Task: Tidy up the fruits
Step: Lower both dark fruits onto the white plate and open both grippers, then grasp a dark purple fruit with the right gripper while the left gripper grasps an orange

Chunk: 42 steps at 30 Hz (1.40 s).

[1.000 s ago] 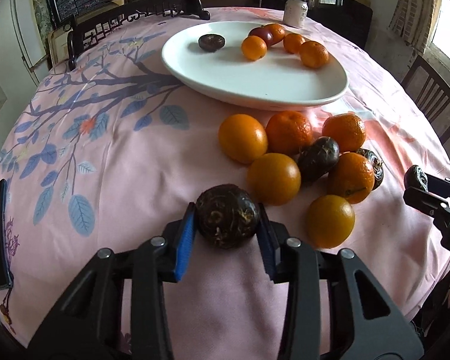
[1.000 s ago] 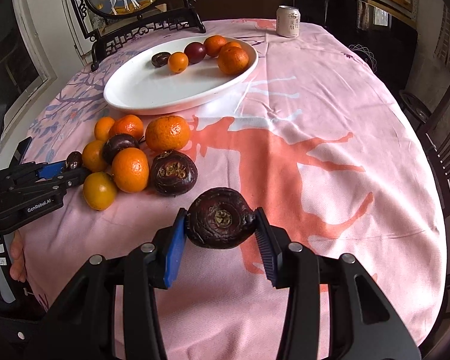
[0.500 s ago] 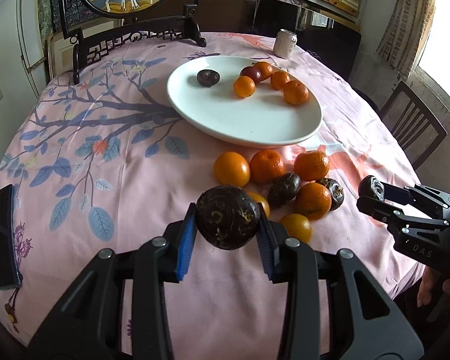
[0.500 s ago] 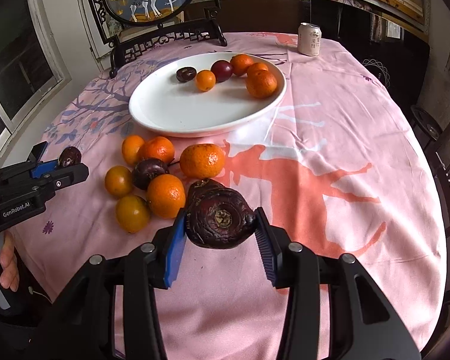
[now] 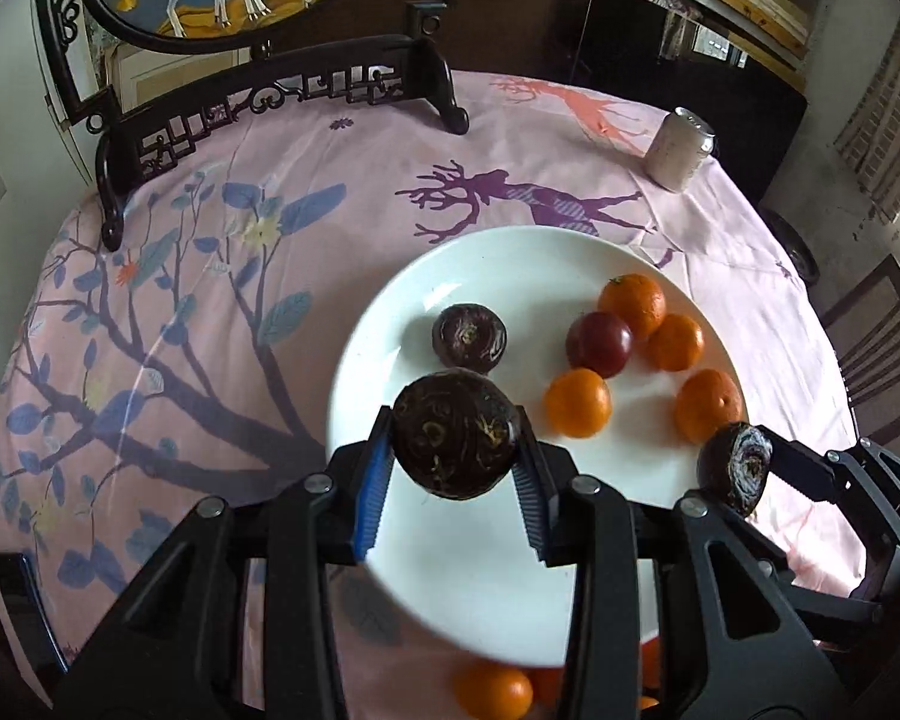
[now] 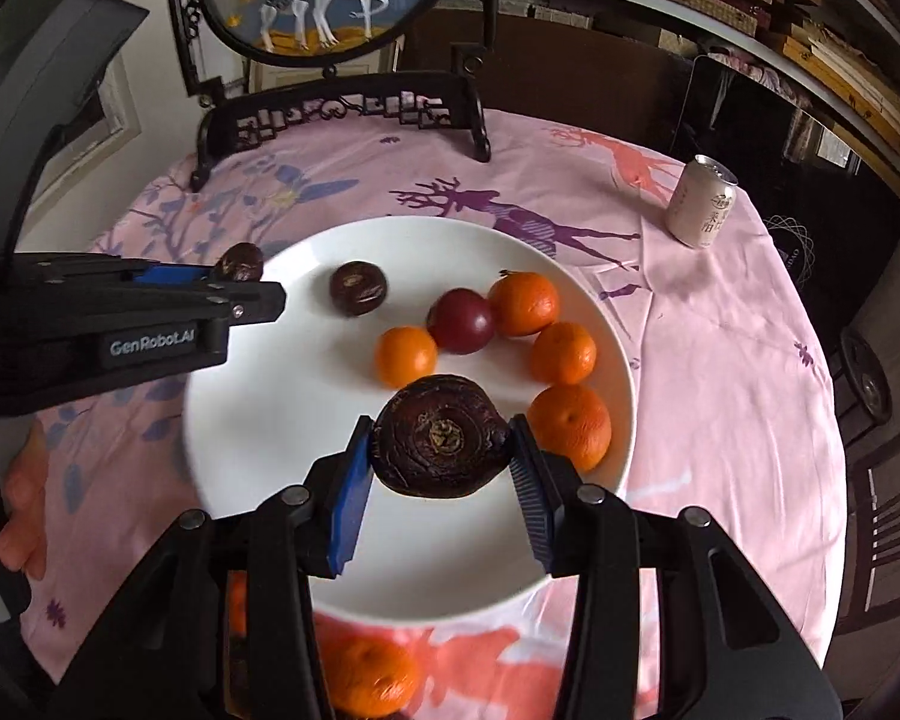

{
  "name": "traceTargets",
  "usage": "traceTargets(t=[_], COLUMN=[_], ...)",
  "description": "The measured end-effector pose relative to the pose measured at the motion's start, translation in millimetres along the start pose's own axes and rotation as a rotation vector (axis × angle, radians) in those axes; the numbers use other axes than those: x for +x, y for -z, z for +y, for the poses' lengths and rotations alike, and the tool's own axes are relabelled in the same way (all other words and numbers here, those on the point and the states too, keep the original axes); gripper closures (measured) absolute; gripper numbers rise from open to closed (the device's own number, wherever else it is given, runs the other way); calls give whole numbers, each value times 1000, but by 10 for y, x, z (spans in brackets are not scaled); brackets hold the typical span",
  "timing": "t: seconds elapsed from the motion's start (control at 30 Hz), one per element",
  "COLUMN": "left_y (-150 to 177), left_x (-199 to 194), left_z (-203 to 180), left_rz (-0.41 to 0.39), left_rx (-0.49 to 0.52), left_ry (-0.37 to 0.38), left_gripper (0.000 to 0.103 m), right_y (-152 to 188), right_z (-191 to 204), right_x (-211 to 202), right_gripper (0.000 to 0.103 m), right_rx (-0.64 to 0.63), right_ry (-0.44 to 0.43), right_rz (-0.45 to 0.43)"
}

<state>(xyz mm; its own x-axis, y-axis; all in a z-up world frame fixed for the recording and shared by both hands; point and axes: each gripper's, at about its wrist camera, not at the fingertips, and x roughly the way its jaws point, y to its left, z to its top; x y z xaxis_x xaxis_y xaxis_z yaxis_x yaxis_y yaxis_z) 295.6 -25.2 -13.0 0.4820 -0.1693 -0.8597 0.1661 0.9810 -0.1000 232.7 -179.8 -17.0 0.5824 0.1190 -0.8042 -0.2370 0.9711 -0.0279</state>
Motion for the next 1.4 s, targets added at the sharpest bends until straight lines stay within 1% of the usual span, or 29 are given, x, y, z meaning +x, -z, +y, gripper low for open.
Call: traceTargets(t=[0.07, 0.13, 0.23, 0.33, 0.37, 0.43, 0.47, 0.53, 0.6, 0.67, 0.7, 0.73, 0.77, 0.83, 0.87, 0.93, 1.0, 1.07, 1.17, 1.23, 1.33, 1.4], left_y=[-51, -64, -80, -119, -135, -174, -185, -186, -133, 31, 165, 290, 450, 769, 946, 1222, 1440, 1573, 1716, 1795, 1890, 1935], left_x=[146, 201, 269, 337, 342, 308, 259, 88, -155, -481, -654, -778, -907, -1083, -1145, -1193, -1181, -1164, -1174, -1185, -1185, -1174], left_z=[-15, -43, -60, -56, -57, -67, -69, -75, -47, -5, 24, 40, 52, 86, 116, 158, 208, 226, 234, 244, 260, 268], left_rz=[27, 23, 23, 27, 24, -3, -27, -65, -98, -163, -195, -219, -240, -268, -282, -279, -260, -241, -249, -248, -242, -232], left_rx=[-9, 3, 6, 1, -2, -6, -4, 9, 8, -5, -9, -8, -4, -5, -14, -30, -58, -59, -48, -43, -32, -23], left_ry=[10, 4, 1, -15, -18, -45, -59, -56, -41, -18, -14, -17, -22, -21, -21, -23, -25, -23, -63, -70, -78, -76], left_gripper=[65, 65, 65, 63, 61, 19, 15, 14, 14, 9, 4, 3, 3, 2, 2, 2, 2, 2, 2, 2, 2, 2], right_y=[-55, -76, -99, -126, -141, -167, -175, -176, -111, 34, 150, 259, 397, 724, 862, 1078, 1169, 1221, 1256, 1307, 1428, 1518], right_z=[-95, -151, -173, -181, -179, -175, -171, -172, -187, -194, -187, -176, -146, -50, 14, 127, 173, 207, 218, 222, 261, 288], right_x=[158, 242, 316, 347, 353, 333, 298, 189, -37, -324, -498, -641, -792, -1098, -1200, -1340, -1418, -1472, -1495, -1481, -1407, -1301], right_gripper=[58, 58, 58, 58, 52, 37, 37, 37, 37, 36, 34, 22, 1, 1, 1, 1, 1, 1, 1, 1, 1, 1], right_rx=[11, 15, 13, 13, 14, 16, 14, -1, -5, 2, 12, 27, 43, 64, 66, 64, 73, 73, 72, 80, 76, 71], right_ry=[-7, -18, -22, -31, -34, -22, -4, 24, 35, 36, 32, 33, 38, 48, 68, 86, 96, 98, 106, 93, 65, 45], right_rz=[30, 42, 46, 31, 26, 4, -15, -25, -49, -80, -97, -113, -136, -226, -248, -265, -268, -271, -265, -252, -223, -184])
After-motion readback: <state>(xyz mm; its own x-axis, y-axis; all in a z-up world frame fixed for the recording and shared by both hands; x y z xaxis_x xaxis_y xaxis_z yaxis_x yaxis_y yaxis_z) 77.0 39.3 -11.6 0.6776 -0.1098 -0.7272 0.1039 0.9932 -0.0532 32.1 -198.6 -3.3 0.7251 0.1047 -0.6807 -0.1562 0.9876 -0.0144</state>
